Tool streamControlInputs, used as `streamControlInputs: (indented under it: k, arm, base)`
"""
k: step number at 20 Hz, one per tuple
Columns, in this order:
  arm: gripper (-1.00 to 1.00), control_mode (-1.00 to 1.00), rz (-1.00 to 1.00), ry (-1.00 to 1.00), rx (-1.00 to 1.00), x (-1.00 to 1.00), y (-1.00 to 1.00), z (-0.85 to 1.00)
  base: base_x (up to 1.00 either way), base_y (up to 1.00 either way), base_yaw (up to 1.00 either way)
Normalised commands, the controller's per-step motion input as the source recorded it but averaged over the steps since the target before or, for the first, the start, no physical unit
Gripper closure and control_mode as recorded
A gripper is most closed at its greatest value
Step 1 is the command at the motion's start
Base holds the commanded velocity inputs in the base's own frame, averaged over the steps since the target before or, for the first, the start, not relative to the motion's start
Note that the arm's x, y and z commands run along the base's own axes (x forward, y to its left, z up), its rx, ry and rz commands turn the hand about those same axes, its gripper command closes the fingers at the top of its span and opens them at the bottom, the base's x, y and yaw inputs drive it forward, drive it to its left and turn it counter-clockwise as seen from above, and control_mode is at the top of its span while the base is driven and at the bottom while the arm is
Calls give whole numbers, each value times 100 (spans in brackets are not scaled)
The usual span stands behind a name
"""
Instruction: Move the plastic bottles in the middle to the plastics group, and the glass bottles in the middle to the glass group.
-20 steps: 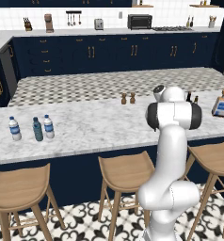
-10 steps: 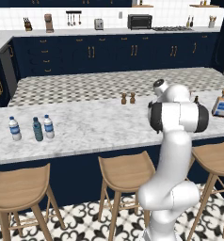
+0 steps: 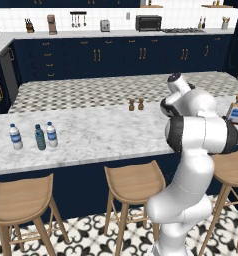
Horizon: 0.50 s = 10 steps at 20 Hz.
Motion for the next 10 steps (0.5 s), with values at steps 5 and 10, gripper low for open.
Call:
streamControlInputs:
  k: [5, 10]
  arm:
    - [-100, -100, 4, -1, 0, -64, 47, 77]
    - [-100, -100, 19, -4, 0, -87, 69, 26]
  base:
    - [0, 0, 0]
    - [0, 0, 0]
